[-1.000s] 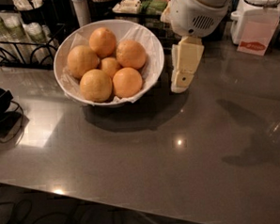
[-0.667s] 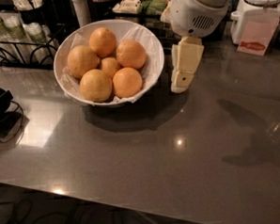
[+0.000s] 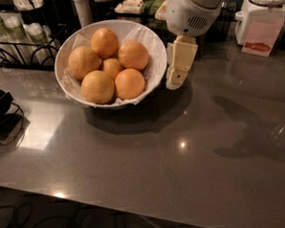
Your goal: Pick orange from white bowl
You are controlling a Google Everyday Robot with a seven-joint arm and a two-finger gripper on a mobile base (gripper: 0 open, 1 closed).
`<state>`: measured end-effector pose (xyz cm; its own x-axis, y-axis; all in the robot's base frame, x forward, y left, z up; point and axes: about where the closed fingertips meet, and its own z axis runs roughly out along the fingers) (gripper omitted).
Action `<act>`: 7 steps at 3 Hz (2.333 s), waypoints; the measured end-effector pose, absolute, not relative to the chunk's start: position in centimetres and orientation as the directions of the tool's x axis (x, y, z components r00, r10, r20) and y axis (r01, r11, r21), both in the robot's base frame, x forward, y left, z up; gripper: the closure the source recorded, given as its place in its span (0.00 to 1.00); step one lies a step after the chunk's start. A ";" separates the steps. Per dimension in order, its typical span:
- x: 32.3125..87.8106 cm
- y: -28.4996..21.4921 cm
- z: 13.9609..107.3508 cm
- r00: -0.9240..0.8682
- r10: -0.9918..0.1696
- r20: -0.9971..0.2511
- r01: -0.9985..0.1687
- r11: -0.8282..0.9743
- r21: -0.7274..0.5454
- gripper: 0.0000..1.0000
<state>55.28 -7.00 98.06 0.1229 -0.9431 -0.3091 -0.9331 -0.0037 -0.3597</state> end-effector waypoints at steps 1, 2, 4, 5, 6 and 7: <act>57.7 -5.6 97.6 0.170 -0.931 -0.322 -0.927 -0.040 -0.373 0.00; 61.7 -5.9 96.6 0.162 -0.915 -0.369 -0.922 -0.007 -0.387 0.00; 62.7 -4.6 96.2 0.178 -0.897 -0.405 -0.928 -0.017 -0.371 0.00; 64.6 -2.5 96.1 0.231 -0.870 -0.436 -0.926 -0.058 -0.374 0.00; 64.6 -2.5 96.0 0.229 -0.869 -0.439 -0.927 -0.056 -0.372 0.00; 65.1 -1.5 95.1 0.227 -0.850 -0.475 -0.930 -0.044 -0.365 0.00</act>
Offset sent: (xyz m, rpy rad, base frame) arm 0.0735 0.0177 -0.0136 0.0672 -0.0303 0.0641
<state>65.14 -1.53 95.10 0.2265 -0.8501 -0.4755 -0.9301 -0.0440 -0.3646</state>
